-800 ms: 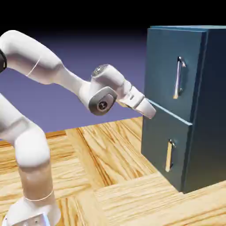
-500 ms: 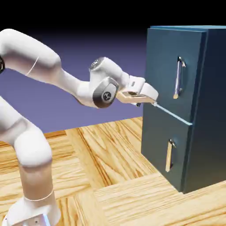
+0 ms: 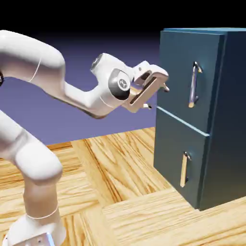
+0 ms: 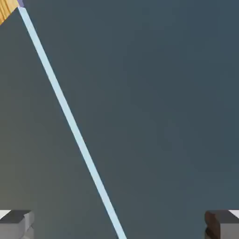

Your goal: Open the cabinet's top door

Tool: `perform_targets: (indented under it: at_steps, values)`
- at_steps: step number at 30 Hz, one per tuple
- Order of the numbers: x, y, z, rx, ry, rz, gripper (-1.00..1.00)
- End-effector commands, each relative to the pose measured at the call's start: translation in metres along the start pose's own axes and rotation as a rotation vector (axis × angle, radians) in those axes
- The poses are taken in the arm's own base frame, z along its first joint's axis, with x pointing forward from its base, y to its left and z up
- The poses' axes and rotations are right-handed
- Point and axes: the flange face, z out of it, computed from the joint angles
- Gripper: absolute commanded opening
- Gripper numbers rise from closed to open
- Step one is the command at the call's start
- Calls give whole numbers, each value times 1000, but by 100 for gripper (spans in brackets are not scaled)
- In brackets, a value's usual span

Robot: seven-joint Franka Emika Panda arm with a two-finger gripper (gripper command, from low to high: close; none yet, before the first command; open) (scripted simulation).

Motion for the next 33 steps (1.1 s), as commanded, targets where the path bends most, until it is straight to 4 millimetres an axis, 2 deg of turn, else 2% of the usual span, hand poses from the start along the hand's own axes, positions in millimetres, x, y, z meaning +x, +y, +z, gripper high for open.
perform_targets:
  at_steps: [1,17,33]
  values:
    - [1,1,-1,-7,10,-48,0]
    - [1,24,-9,-184,131,-788,0]
    - [-19,68,10,-455,161,-1491,0]
